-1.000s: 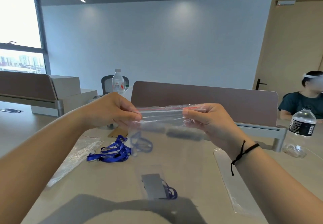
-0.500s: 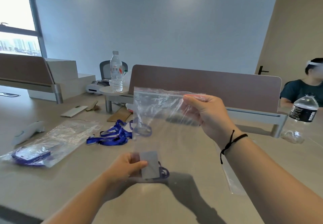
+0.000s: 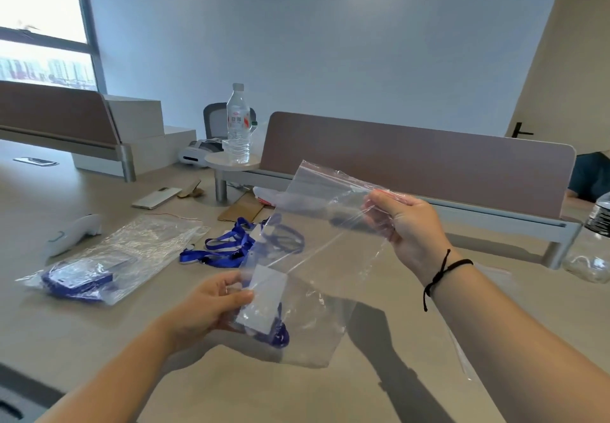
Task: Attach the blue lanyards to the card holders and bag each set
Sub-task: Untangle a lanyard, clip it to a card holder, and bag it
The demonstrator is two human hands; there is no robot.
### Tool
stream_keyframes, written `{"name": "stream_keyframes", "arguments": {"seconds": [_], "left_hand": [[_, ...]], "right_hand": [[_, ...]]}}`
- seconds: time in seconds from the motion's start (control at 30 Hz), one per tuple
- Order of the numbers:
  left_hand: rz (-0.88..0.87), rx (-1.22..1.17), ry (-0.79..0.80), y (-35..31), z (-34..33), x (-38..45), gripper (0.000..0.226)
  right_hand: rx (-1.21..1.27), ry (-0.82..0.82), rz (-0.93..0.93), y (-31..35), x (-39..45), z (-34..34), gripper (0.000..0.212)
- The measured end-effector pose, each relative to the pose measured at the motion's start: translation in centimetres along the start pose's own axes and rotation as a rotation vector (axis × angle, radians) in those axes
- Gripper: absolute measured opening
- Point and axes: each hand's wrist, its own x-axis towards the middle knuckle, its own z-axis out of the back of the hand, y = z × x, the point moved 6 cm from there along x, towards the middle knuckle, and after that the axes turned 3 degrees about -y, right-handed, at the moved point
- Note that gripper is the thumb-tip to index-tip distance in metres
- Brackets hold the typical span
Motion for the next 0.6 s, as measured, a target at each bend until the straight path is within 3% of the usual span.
{"name": "stream_keyframes", "arguments": {"seconds": [0.1,0.3,0.6], "left_hand": [[-0.008,0.043,-0.102,-0.6,2.9,-0.8,0.036],[-0.029,0.097,-0.317,-1.1,10.0,-3.6,0.024],[0.013,0.044,-0.693,-0.3,25.1,-6.3,0.030]], "right_hand": [[0.013,0.037,-0.029,-1.3,1.0,-2.5,0.008],[0.013,0.085,-0.118,-6.2,3.3,-9.8,0.009],[0.011,0.162,-0.331,-16.3,6.7,-24.9,0.013]]}}
